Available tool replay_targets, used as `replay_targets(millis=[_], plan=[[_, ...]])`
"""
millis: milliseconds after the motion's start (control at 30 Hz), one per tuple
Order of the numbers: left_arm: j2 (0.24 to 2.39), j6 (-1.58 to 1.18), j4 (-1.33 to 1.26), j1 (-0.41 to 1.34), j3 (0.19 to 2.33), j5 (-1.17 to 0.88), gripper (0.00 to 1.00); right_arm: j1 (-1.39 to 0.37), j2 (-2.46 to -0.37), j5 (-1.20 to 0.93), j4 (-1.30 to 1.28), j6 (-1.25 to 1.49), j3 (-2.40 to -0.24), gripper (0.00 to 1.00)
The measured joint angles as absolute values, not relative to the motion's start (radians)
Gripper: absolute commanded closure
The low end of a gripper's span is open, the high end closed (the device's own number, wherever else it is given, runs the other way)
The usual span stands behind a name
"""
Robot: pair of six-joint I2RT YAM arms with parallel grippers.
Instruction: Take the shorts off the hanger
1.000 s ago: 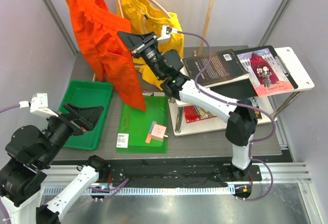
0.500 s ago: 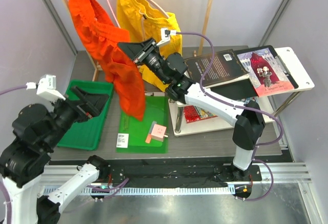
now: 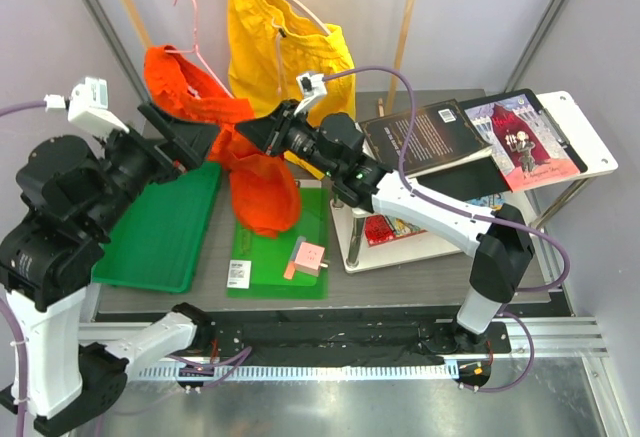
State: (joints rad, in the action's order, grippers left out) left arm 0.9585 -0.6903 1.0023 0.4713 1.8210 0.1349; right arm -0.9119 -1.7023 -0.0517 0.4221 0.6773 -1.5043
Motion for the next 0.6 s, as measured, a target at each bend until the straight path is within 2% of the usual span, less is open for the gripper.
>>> replay_targets(millis=[267,400,500,600], plan=[[1.179,-0.673,0.965,0.471,2.098,0.157,0.09,-0.912,-1.703,-0.072,0.344,0.571,-1.536,0.99],[1.271,-0.647,0.963,0.453,2.208,0.212,0.17,-0.908,-1.707,-0.081,0.297,0.532,-1.597,0.99],[1.323,-0.627,0.978,0.395,2.266,0.224,0.18,-0.907,-1.707,-0.091,0.272,0.508,-1.650,0.99],[1.350,-0.631,0.978,0.263,2.287,0.154,0.17,-0.907,-1.706,-0.099,0.264,0.482,-1.677,0.99]])
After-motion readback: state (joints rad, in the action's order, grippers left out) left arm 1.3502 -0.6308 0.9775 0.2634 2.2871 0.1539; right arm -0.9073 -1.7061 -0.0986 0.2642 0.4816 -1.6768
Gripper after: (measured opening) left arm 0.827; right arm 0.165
